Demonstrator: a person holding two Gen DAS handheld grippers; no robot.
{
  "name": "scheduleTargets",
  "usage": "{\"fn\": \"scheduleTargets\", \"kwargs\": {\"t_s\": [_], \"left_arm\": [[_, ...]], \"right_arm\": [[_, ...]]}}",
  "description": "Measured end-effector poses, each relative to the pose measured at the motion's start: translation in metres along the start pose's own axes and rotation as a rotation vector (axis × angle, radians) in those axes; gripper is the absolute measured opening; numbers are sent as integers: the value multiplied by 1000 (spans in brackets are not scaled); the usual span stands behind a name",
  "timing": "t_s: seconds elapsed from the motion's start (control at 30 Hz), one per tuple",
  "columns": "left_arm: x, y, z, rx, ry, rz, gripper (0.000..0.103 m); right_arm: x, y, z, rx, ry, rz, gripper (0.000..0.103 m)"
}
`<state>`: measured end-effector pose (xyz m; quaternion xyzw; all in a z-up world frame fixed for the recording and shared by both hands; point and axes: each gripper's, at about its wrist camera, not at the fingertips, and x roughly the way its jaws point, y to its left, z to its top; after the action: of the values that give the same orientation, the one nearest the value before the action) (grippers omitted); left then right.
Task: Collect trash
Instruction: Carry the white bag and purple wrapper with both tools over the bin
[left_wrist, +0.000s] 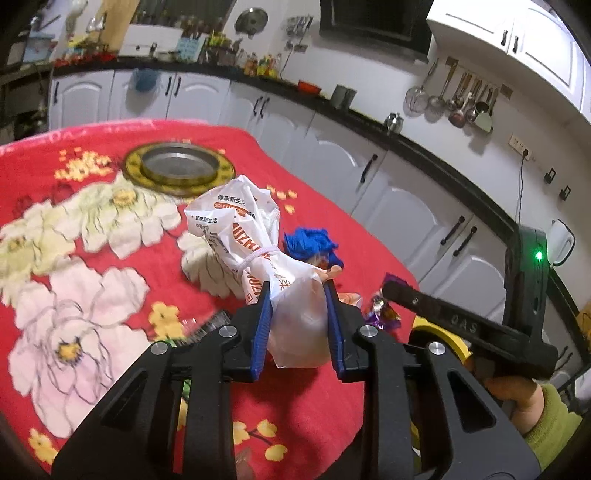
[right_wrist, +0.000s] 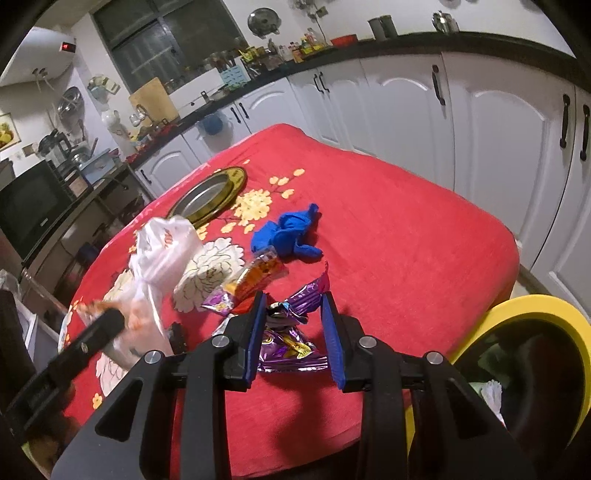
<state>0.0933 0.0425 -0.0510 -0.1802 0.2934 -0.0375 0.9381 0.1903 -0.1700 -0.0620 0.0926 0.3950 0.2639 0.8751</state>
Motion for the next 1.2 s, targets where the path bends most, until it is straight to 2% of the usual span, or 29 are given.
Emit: {"fn": "scheduleTargets", "kwargs": {"t_s": [0.27, 0.67, 1.2], "left_arm": [[-14, -8, 8, 28, -55, -5, 20], [-30, -33, 12, 89, -88, -45, 20], [-37, -67, 5, 171, -89, -103, 19]], "right_arm": [[-22, 8, 3, -22, -41, 15, 29], [-67, 9, 4, -46, -123, 18, 29], [-114, -11, 0, -35, -204, -27, 29]]}}
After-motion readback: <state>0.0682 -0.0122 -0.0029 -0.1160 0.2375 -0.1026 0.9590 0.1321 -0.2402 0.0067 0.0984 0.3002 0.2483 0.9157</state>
